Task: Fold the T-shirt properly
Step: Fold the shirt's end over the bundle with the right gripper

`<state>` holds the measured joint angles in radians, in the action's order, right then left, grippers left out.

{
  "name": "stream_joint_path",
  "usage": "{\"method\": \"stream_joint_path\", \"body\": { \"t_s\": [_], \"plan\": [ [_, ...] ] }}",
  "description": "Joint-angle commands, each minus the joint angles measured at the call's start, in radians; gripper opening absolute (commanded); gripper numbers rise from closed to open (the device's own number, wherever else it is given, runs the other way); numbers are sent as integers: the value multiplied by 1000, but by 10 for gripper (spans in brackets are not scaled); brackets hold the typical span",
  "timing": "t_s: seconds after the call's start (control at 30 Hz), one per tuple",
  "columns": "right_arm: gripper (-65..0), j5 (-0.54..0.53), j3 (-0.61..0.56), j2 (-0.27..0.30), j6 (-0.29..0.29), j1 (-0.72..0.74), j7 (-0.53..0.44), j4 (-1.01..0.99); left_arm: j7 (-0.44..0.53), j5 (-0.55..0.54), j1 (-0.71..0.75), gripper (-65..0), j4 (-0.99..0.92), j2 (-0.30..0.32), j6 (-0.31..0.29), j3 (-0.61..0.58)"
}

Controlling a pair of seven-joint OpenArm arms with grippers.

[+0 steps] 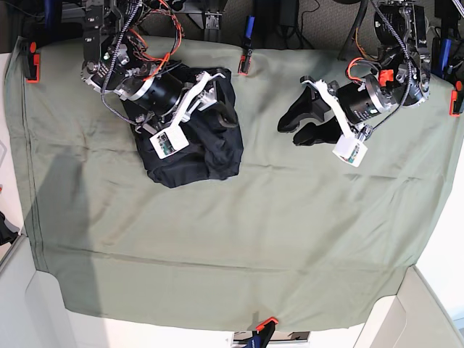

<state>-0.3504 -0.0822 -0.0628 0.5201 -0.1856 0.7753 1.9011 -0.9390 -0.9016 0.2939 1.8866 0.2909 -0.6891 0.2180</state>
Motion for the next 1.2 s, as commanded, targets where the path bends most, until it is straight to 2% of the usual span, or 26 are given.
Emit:
{"method": "stream_joint_path", "body": {
  "t_s": [0.0,0.17,0.47,0.57,0.67,0.7,0.73,0.8,0.83,0.87,0.93,0.97,1.1,1.17],
  "plan": [
    [-205,-27,-16,-4,7,11,-23,16,15,-27,-5,-324,14,9,-9,5],
    [-205,-35,-109,-3,26,13,-24,17,14,-26,-5,-324,14,9,-9,5],
    [-205,-30,-243,-4,26,13,-27,65,14,-26,-5,-324,14,9,-9,5],
    [-205,26,-242,-3,15,21,-32,69,14,-25,-6,-324,14,9,-9,5],
    [-207,120,-210,-3,-37,50,-32,70,14,-26,-5,-324,14,9,-9,5],
    [-223,131,-188,-3,-53,60,-32,70,14,-26,-5,-324,14,9,-9,5],
    [-280,130,-161,0,-57,69,-32,71,14,-26,-5,-324,14,9,-9,5],
    [-454,123,-97,2,-61,81,-31,73,14,-26,-5,-324,14,9,-9,5],
    [-517,109,-59,2,-60,87,-31,76,14,-26,-5,-324,14,9,-9,5],
    [-536,89,-20,3,-60,92,-27,77,14,-26,-5,-324,14,9,-9,5],
    [-513,34,55,14,-55,100,-18,78,10,-26,-5,-324,14,9,-9,5],
    [-478,6,90,24,-51,100,-12,78,7,-26,-5,-324,14,9,-9,5],
    [-260,-52,203,76,-45,100,12,78,7,-23,-5,-324,14,10,-9,5],
    [-204,-76,243,108,-45,96,31,78,7,-23,-5,-324,14,9,-9,5]
  ]
}}
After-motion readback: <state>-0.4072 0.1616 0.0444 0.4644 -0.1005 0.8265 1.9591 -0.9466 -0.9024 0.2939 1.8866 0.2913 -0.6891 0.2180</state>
